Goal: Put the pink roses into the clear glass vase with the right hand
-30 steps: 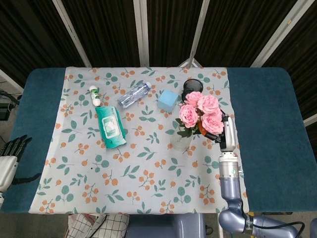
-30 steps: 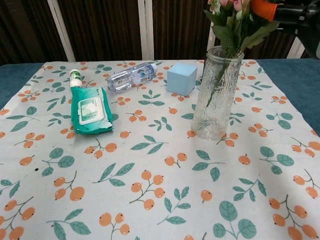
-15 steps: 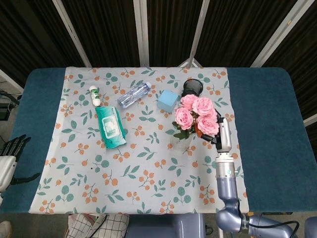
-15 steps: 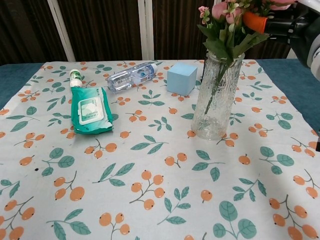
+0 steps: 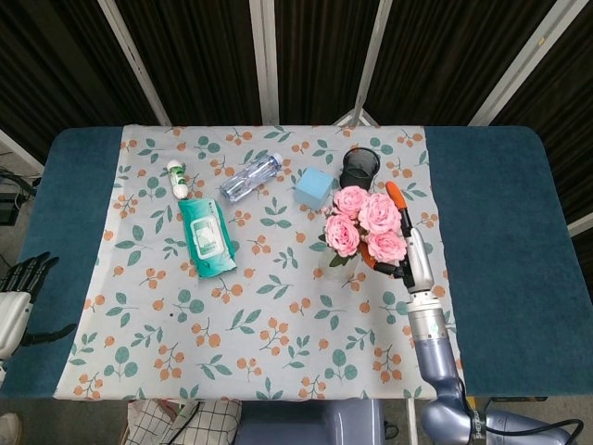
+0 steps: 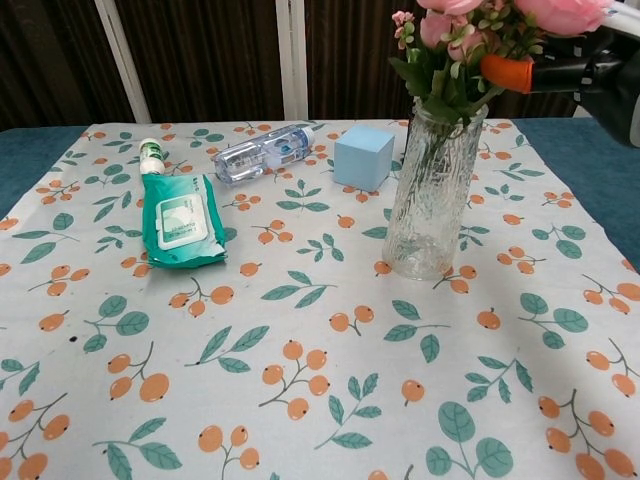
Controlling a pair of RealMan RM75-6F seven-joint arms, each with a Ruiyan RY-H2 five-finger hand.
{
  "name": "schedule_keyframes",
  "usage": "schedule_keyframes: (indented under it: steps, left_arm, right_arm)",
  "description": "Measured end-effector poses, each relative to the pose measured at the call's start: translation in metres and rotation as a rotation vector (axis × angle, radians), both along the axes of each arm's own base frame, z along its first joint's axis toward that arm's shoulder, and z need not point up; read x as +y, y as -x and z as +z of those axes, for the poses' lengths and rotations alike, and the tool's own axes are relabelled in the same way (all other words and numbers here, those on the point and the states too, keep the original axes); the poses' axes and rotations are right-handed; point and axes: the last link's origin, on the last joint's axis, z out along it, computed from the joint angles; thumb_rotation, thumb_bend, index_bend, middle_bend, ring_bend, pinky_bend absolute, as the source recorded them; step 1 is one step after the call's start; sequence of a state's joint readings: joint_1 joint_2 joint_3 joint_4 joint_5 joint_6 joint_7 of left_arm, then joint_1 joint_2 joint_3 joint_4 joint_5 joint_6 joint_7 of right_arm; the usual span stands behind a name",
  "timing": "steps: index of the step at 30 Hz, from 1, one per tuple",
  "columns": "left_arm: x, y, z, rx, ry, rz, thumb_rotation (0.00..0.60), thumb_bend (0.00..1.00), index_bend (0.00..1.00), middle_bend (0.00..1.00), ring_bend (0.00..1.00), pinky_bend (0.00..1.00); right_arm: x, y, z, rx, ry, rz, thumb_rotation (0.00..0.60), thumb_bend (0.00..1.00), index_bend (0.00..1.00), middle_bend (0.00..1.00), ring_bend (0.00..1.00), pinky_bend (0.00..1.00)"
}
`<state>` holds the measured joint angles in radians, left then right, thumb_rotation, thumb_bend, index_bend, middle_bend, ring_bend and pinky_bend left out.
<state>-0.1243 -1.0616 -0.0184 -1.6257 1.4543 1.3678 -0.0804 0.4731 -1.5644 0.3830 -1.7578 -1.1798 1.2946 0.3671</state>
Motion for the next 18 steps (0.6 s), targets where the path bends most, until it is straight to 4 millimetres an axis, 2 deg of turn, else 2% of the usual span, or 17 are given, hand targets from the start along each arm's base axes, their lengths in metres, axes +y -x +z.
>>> schedule_keyframes:
  steps: [10, 13, 18]
  left_arm:
    - [-0.001, 0.000, 0.001, 0.000, -0.003, 0.003, 0.600, 0.00, 0.00, 0.00, 0.00, 0.00]
    - [-0.001, 0.000, 0.000, 0.002, -0.002, 0.001, 0.600, 0.00, 0.00, 0.00, 0.00, 0.00]
    - [-0.002, 0.000, 0.001, 0.011, -0.006, 0.000, 0.600, 0.00, 0.00, 0.00, 0.00, 0.00]
  right_arm:
    - [0.015, 0.016, 0.027, 0.077, -0.013, 0.004, 0.600, 0.37, 0.00, 0.00, 0.00, 0.06]
    - [0.023, 0.029, 0.037, 0.127, -0.018, -0.005, 0.600, 0.37, 0.00, 0.00, 0.00, 0.06]
    - [0.040, 0.061, 0.054, 0.279, -0.050, -0.037, 0.600, 0.37, 0.00, 0.00, 0.00, 0.04]
